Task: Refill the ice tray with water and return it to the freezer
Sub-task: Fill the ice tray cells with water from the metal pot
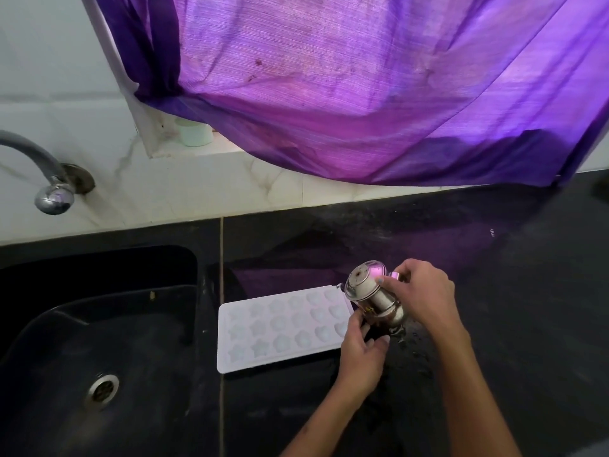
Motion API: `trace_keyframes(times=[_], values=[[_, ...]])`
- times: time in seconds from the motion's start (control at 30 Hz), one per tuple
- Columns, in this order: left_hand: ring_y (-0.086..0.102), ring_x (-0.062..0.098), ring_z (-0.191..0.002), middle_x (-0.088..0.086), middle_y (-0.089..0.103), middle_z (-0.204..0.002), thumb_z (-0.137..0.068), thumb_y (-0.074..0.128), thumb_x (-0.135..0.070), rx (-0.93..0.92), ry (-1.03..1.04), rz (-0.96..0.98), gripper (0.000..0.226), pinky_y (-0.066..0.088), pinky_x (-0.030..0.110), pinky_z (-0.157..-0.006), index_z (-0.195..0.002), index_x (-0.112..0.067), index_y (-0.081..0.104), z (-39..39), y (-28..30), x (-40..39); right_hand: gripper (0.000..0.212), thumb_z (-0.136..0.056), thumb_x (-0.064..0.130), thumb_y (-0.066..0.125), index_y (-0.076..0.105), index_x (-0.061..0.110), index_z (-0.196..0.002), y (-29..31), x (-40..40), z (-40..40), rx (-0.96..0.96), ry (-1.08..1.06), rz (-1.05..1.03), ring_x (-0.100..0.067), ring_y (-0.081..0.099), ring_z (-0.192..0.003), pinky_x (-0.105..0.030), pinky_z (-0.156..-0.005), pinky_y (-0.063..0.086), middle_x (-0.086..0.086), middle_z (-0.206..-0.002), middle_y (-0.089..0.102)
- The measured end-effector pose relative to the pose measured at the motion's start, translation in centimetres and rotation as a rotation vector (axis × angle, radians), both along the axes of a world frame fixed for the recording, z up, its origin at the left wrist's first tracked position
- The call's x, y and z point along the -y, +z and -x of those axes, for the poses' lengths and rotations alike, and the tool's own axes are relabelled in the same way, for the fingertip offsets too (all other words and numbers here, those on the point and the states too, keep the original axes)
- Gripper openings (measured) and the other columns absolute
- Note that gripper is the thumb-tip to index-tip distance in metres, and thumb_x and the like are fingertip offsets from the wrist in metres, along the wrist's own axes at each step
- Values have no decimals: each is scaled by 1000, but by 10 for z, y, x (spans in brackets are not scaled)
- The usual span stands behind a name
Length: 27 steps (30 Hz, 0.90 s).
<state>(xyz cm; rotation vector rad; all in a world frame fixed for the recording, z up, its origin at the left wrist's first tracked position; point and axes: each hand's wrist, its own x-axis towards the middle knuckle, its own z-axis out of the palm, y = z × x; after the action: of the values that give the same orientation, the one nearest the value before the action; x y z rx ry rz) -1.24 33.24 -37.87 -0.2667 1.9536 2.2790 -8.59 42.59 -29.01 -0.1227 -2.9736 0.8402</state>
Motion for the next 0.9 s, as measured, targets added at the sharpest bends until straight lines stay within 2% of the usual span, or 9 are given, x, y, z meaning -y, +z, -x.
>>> trace_keyframes(times=[0.3,0.47,0.67,0.8,0.9], values=[[46,-14,-110,-11,52,-128,-91,51,2,26,-6,5,54,41,3,-88,-137,-19,35,1,0,-1,27,-81,47,68,55,26,-72,0,2,-2,-11,-4,-11,-20,61,-78,-30,-62,36,4,-73,63],[46,-20,-106,-18,52,-121,-90,51,4,31,-7,6,54,42,3,-86,-136,-20,36,0,-1,-1,28,-81,49,68,54,26,-72,-2,2,-2,-18,-10,-10,-20,61,-77,-32,-66,44,4,-75,64],[46,-11,-114,-11,52,-128,-90,51,4,26,0,54,55,40,0,-81,-138,-18,37,-2,2,2,27,-81,47,69,55,26,-70,-2,1,-6,11,-35,46,-20,61,-77,-31,-66,42,5,-72,64],[44,-18,-103,-13,50,-126,-90,52,3,1,23,85,56,38,-4,-78,-140,-18,38,-4,7,5,27,-81,45,68,59,23,-69,3,-5,-11,13,-25,102,-16,60,-74,-32,-71,41,11,-67,61],[43,-18,-103,-13,48,-127,-90,53,0,-43,57,113,56,35,-3,-84,-139,-23,37,-5,11,9,27,-80,48,68,63,22,-74,8,-11,-12,11,-20,164,-15,61,-76,-33,-74,43,9,-70,65]])
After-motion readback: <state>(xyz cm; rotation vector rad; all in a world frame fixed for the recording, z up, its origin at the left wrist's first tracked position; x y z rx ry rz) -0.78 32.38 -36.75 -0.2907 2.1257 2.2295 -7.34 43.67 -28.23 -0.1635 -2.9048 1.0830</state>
